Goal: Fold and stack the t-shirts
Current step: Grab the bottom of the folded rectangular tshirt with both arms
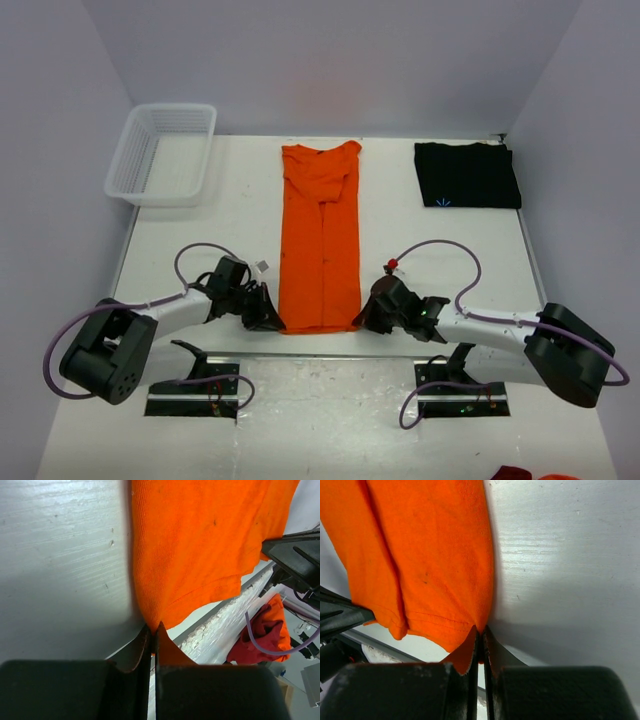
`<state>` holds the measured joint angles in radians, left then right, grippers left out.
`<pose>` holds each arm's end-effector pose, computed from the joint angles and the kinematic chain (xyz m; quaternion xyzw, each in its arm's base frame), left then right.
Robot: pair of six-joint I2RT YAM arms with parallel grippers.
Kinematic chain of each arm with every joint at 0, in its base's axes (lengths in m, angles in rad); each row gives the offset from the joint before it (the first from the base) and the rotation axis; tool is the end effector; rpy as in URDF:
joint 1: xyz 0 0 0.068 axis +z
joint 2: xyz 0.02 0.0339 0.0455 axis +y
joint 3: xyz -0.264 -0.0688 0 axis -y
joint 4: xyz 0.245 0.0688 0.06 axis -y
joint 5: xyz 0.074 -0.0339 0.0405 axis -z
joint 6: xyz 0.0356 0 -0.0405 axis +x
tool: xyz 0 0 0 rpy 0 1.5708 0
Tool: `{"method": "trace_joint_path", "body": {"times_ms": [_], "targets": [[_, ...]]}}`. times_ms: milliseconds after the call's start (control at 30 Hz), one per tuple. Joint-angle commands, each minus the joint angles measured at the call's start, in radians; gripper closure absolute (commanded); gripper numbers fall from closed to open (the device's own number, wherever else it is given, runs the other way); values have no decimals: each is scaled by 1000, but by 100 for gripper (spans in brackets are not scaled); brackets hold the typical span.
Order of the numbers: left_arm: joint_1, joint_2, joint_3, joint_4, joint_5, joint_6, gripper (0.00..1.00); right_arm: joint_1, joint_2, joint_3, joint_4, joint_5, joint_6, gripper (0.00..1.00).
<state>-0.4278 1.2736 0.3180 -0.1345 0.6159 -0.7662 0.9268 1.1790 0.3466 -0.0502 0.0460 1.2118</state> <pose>0.1559 -0.0937 0.1091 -0.0847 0.9245 -0.3710 0.0221 0.1202 0.1574 0.1321 0.1413 0.9305 0.2853 0.1811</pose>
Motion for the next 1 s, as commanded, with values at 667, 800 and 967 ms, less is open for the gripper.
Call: {"method": "trace_joint_path", "body": {"times_ms": [667,800,967], "targets": [[-5,-52,-28,-116,-56,61,100,70,7,-1,-223,135,-9,100],[-5,-72,-28,-140,-73,67,100,83,34,14,-247,158,2,100],[-5,-92,-30,-145,-67,64,100,93,37,25,-257,161,3,100]]}}
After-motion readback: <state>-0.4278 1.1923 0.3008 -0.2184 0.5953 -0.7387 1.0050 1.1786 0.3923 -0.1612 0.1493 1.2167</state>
